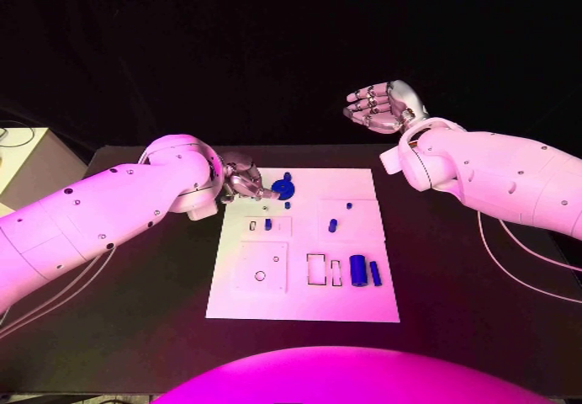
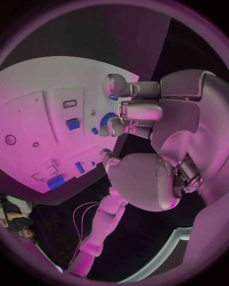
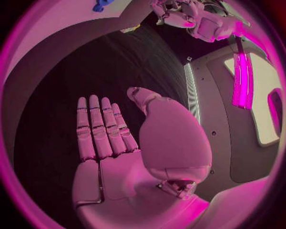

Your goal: Assemble the parts on the task board

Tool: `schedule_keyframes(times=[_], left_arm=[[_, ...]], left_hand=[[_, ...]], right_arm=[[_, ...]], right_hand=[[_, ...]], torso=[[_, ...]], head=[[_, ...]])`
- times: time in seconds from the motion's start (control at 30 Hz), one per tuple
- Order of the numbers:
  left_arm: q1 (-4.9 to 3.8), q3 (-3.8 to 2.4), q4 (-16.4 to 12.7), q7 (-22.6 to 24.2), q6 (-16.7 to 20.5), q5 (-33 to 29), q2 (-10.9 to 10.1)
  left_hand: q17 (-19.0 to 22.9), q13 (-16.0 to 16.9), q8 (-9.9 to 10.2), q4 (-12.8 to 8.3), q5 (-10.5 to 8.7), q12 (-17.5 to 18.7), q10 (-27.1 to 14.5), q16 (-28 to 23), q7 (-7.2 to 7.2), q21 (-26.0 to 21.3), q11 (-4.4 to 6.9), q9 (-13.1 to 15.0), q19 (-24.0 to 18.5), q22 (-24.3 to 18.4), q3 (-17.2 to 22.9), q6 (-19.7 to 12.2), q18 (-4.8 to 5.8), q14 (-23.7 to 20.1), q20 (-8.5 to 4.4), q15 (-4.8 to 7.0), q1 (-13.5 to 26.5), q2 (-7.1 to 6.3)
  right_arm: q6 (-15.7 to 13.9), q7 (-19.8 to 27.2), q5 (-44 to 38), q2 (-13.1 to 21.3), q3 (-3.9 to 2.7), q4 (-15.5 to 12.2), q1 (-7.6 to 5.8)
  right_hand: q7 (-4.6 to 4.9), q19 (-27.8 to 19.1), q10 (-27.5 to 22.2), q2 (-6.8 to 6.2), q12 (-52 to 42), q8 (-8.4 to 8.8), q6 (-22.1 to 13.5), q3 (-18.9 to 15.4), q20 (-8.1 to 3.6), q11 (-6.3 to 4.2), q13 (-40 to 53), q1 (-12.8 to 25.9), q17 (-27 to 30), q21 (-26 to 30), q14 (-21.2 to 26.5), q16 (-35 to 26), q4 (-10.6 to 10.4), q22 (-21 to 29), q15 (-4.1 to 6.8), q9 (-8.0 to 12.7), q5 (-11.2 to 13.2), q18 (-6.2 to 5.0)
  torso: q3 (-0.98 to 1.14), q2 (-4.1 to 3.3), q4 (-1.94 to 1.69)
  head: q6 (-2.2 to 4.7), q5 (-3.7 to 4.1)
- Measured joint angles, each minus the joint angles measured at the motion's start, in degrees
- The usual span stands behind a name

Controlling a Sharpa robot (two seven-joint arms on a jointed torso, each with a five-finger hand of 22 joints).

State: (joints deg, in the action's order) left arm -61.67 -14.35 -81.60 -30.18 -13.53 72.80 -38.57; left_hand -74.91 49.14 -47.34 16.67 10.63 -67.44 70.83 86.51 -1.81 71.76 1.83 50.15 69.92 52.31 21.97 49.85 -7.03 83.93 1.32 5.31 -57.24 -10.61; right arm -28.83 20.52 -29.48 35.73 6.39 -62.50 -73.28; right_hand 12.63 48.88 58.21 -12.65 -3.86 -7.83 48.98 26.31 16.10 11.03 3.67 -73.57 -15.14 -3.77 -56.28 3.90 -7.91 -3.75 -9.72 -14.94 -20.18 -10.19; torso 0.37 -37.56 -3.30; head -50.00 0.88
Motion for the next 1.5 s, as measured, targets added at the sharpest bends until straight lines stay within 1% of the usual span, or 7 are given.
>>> schedule_keyframes(times=[0.03,0.17,0.27,0.57,0.73,1.0,1.5], left_arm=[[-0.03,-0.96,0.6,0.0,-0.2,-0.2,-0.1],[-0.16,-2.55,2.0,0.0,-0.6,-1.0,-0.2],[-0.38,-3.24,3.5,0.0,-0.8,-1.6,-0.2],[-1.66,-3.82,10.8,0.1,-0.7,-2.2,2.1],[-3.05,-3.64,16.1,0.3,-0.7,-1.9,4.4],[-3.48,-2.78,21.6,0.6,-1.0,-1.3,7.1],[-3.63,-0.09,25.8,2.7,-1.1,-3.5,9.2]], left_hand=[[0.0,-1.3,1.4,0.0,0.21,0.8,-1.4,-0.8,-0.57,-1.0,-0.38,-0.5,-1.1,-1.6,-0.2,-1.4,0.0,0.1,0.39,-0.4,-0.9,0.81],[0.0,-3.9,4.3,0.0,0.5,2.4,-4.0,-1.9,-2.02,-2.4,-1.54,-2.2,-2.3,-3.7,-0.2,-3.5,0.0,0.2,1.3,-1.51,-2.2,1.27],[0.0,-4.4,4.8,0.0,0.5,2.5,-4.2,-1.9,-2.17,-2.4,-1.75,-2.7,-2.4,-4.0,-0.2,-3.8,0.0,0.1,1.35,-1.56,-2.4,1.5],[0.0,-5.2,7.3,0.1,0.5,2.9,-5.3,-2.1,-3.1,-2.4,-2.46,-4.7,-2.8,-4.2,-0.4,-4.7,0.0,0.0,1.76,-2.29,-4.1,1.71],[0.0,-5.3,7.9,0.0,0.5,2.9,-5.4,-2.1,-3.19,-2.4,-2.55,-5.5,-2.6,-4.0,-0.5,-4.8,-0.01,0.1,1.97,-2.37,-4.1,1.71],[0.0,-5.3,8.5,0.0,0.5,2.9,-5.4,-2.1,-3.18,-2.4,-2.55,-6.3,-2.3,-3.7,-0.5,-4.8,-0.01,0.1,2.18,-2.37,-5.1,1.22],[0.0,-5.4,9.4,0.2,0.5,2.9,-5.6,-2.0,-3.6,-2.4,-2.75,-7.4,-2.1,-3.3,-1.6,-4.8,-0.01,0.1,2.39,-2.77,-5.2,1.12]], right_arm=[[0.0,0.0,0.0,0.0,0.0,0.0,0.0],[0.0,0.0,0.0,0.2,0.01,0.0,0.0],[0.0,0.0,0.0,0.4,0.01,-0.1,0.0],[0.0,0.0,0.0,1.1,0.02,-0.7,0.01],[0.0,0.0,0.0,1.4,0.02,-0.9,0.01],[0.0,0.0,0.1,1.5,0.02,-1.4,0.01],[0.0,0.0,0.1,1.4,0.01,-1.6,0.01]], right_hand=[[0.0,0.0,0.0,-0.01,0.0,0.0,0.0,0.0,0.0,0.0,0.0,0.0,0.0,0.0,0.0,0.0,0.0,0.0,0.0,0.0,0.0,0.0],[0.0,0.0,0.0,-0.01,0.0,0.0,0.0,0.0,0.0,0.0,0.0,0.0,0.0,0.0,0.0,0.0,0.0,0.0,0.0,0.0,0.0,0.0],[0.0,0.0,0.0,-0.01,0.0,0.0,0.0,-0.2,0.0,0.0,0.0,0.0,0.1,0.0,0.0,0.0,-0.2,0.0,0.0,0.0,0.0,0.0],[0.0,-0.2,0.0,-0.01,0.0,-0.01,0.0,-0.2,0.2,0.0,0.0,0.0,0.2,0.0,0.0,0.0,-0.2,0.0,0.0,0.0,-0.2,0.0],[0.0,-0.2,0.0,-0.01,0.0,-0.01,0.0,-0.2,0.2,0.0,0.0,0.0,0.2,0.0,0.0,0.0,-0.2,0.0,0.0,0.0,-0.2,0.0],[0.0,-0.2,0.0,-0.01,0.0,-0.01,0.0,-0.2,0.2,0.0,0.0,0.0,0.2,0.0,0.0,0.0,-0.2,0.0,0.0,0.0,-0.2,0.0],[0.0,-0.2,0.0,-0.01,0.0,-0.01,0.0,-0.3,0.2,0.0,0.0,0.0,0.3,0.0,0.0,0.0,0.0,0.0,0.0,0.1,-0.2,0.0]], torso=[[-0.01,-0.01,0.01],[0.03,-0.03,0.03],[0.06,-0.08,0.04],[0.03,-0.21,0.0],[0.03,-0.29,0.06],[-0.02,-0.43,0.1],[-0.13,-0.68,0.2]], head=[[0.0,-0.04],[0.0,-0.08],[0.0,-0.23],[0.16,-1.01],[0.77,-1.48],[1.23,-2.27],[1.45,-3.2]])
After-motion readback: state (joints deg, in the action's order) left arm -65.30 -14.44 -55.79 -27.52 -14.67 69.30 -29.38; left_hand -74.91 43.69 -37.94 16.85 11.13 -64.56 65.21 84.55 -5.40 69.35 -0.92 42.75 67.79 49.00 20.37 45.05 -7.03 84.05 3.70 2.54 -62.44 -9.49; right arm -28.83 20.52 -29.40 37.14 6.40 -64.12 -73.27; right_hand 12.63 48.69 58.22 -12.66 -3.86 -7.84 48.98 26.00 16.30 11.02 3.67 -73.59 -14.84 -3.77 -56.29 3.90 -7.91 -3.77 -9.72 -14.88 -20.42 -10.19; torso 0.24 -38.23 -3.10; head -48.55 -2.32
